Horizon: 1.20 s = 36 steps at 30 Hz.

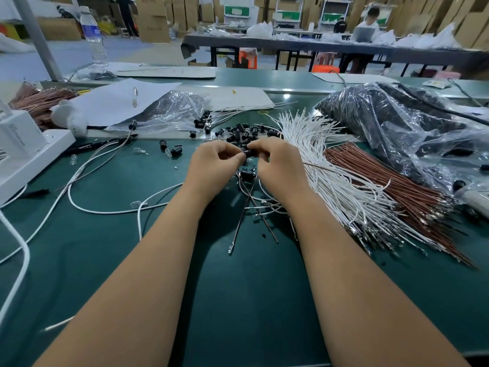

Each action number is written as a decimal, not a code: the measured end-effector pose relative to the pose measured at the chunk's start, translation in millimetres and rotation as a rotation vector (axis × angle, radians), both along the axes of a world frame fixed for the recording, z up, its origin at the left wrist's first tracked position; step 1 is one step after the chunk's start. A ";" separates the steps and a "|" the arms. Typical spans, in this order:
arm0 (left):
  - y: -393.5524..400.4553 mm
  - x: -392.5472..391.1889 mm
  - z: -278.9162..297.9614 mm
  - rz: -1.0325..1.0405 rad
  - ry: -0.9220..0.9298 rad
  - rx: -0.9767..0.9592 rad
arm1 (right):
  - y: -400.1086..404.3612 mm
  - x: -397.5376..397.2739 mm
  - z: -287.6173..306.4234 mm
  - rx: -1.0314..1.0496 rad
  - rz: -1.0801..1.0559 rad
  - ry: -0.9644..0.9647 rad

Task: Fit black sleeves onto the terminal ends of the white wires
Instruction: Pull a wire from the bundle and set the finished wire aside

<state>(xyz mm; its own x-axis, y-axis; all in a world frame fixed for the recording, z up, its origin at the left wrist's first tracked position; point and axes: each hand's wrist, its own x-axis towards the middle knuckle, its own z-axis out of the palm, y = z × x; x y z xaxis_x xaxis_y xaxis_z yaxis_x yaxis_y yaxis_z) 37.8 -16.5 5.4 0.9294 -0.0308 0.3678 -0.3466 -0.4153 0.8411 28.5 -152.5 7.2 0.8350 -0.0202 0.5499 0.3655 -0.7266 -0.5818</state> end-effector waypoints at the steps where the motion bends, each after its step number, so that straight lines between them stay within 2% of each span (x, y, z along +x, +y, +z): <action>1: 0.3 -0.3 0.3 -0.009 -0.010 0.009 | 0.0 -0.1 -0.1 -0.002 -0.002 -0.003; 6: 1.5 -0.9 0.8 -0.004 -0.119 0.068 | 0.5 -1.0 -0.4 -0.040 0.022 0.003; 10: 9.2 5.8 0.7 0.092 -0.202 0.352 | -1.7 2.5 -2.1 -0.237 -0.083 -0.030; 12: 17.6 9.8 -0.9 0.261 -0.174 0.490 | -4.5 1.9 -1.2 -0.225 -0.151 -0.048; 14: 25.6 11.1 -2.3 0.404 -0.110 0.538 | -5.9 1.1 0.2 -0.233 -0.190 -0.052; 19: 31.4 9.7 -6.3 0.542 0.006 0.617 | -4.2 0.0 2.6 -0.404 -0.268 -0.063; 22: 26.2 8.3 -6.4 0.459 -0.104 0.574 | -6.2 -1.2 5.6 -0.409 -0.261 -0.067; 25: 15.0 2.8 -0.9 0.217 -0.375 0.492 | -0.9 -5.8 7.8 -0.323 -0.108 -0.075; 27: 9.6 -0.1 0.9 0.122 -0.451 0.492 | 4.6 -8.7 8.5 -0.292 -0.021 -0.082; 30: 16.2 3.9 -0.7 0.200 -0.412 0.515 | 4.4 -8.5 8.2 -0.319 -0.032 -0.085; 33: 26.9 6.6 -2.6 0.348 -0.285 0.497 | -1.5 -5.1 5.9 -0.288 -0.073 -0.035; 36: 26.3 6.1 -3.0 0.387 -0.237 0.536 | -0.6 -3.0 2.3 -0.266 -0.038 0.024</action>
